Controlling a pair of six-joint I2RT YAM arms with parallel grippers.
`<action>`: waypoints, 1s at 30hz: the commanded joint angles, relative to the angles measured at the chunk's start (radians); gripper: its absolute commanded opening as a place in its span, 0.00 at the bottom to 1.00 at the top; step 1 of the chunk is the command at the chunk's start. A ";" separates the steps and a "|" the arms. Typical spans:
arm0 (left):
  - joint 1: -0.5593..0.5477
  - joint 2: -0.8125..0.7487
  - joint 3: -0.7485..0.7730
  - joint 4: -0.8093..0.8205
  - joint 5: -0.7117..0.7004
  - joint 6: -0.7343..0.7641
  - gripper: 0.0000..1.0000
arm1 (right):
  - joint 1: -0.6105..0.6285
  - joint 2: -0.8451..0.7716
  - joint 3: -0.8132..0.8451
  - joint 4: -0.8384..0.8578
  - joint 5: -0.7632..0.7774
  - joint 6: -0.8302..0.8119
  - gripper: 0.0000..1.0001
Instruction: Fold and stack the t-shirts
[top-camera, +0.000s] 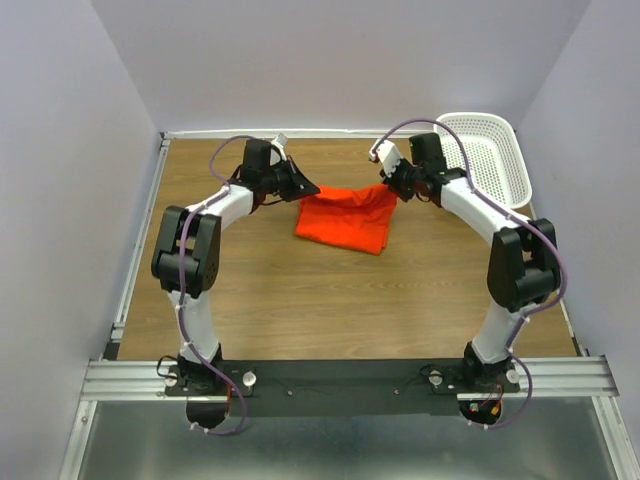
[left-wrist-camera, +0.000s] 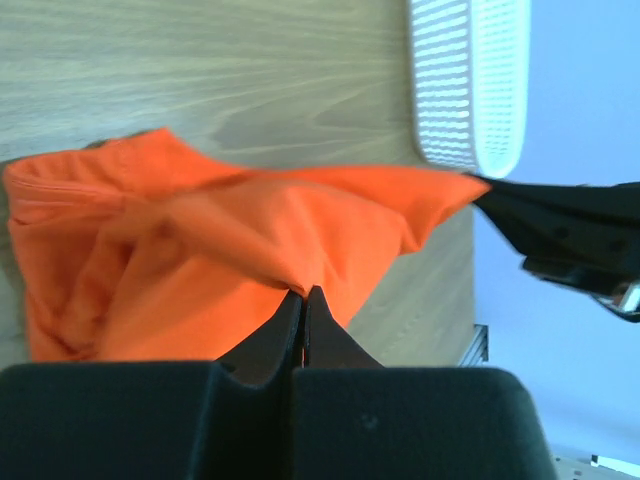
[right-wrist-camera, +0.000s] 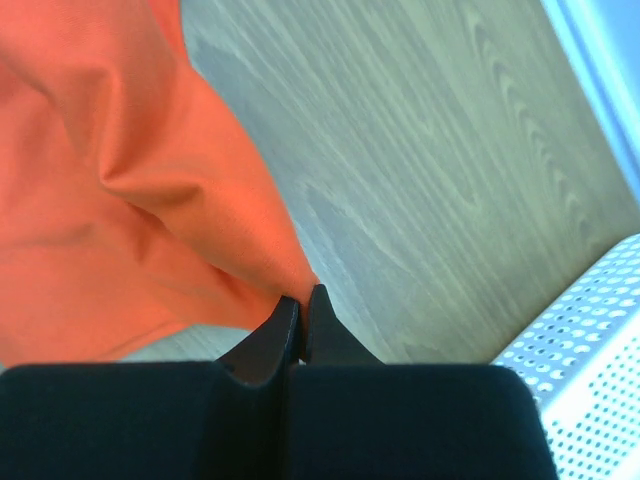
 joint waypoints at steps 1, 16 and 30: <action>0.007 0.076 0.074 0.001 0.049 0.051 0.00 | -0.009 0.048 0.033 0.040 0.012 0.050 0.01; 0.062 0.174 0.177 -0.005 0.026 0.034 0.00 | -0.011 0.186 0.131 0.054 0.009 0.147 0.01; 0.069 0.053 0.024 0.032 -0.036 0.008 0.00 | -0.012 0.291 0.272 0.057 -0.032 0.211 0.01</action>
